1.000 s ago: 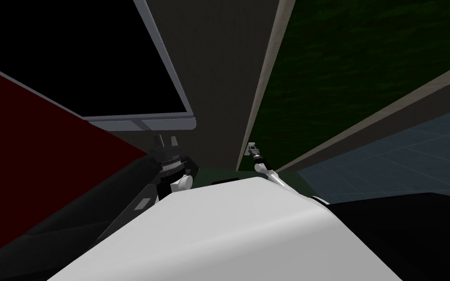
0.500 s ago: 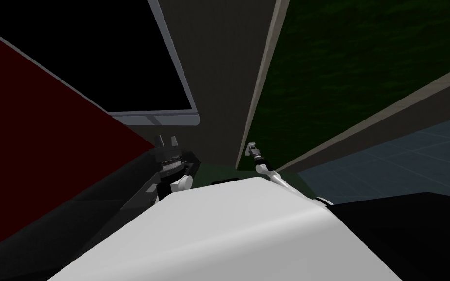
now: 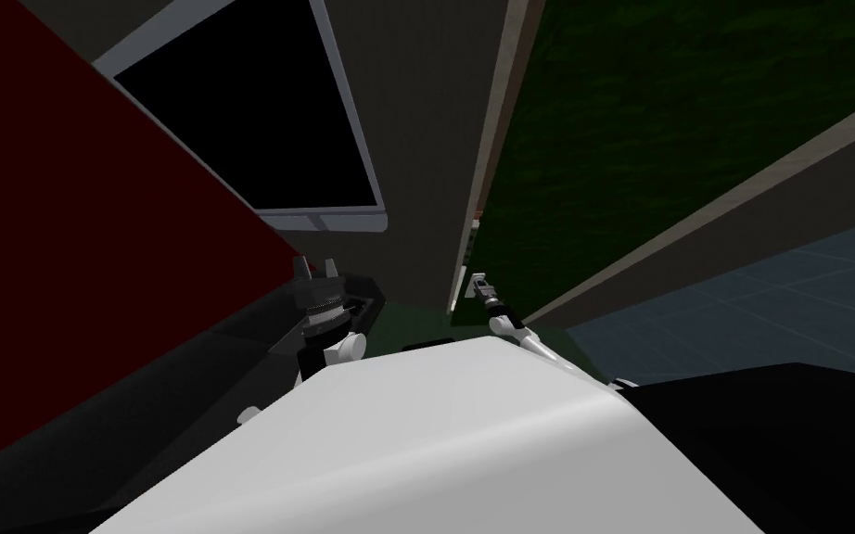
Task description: Pull the door open
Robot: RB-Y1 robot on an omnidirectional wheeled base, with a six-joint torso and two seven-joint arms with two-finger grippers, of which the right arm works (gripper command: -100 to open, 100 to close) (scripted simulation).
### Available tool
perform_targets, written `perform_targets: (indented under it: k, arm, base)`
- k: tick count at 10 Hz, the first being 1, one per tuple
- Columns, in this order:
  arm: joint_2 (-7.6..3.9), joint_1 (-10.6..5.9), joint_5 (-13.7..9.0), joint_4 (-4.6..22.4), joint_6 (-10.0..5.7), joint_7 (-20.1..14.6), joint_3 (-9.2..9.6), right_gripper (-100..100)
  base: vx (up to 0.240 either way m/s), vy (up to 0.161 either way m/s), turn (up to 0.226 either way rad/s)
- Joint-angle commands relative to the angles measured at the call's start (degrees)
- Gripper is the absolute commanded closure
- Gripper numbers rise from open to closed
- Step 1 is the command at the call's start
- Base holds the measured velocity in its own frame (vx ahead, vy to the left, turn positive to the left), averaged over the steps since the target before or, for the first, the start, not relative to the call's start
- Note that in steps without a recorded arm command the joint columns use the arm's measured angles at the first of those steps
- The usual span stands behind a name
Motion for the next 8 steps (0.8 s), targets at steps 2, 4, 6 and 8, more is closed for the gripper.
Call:
perform_targets:
  k: [2,4,6,8]
  arm:
    - [-0.84,0.5,0.16,-0.28,-0.59,-0.86,0.93,100]
    - [-1.89,0.96,0.32,-0.67,-1.32,-1.78,1.78,100]
    - [-3.13,1.49,0.51,-1.13,-2.19,-2.87,2.79,100]
    - [-4.66,2.15,0.74,-1.7,-3.27,-4.21,4.03,100]
  base:
    - [-0.12,-0.03,0.081]
    - [-0.215,-0.076,0.154]
    - [-0.206,-0.075,0.142]
    - [-0.217,-0.088,0.17]
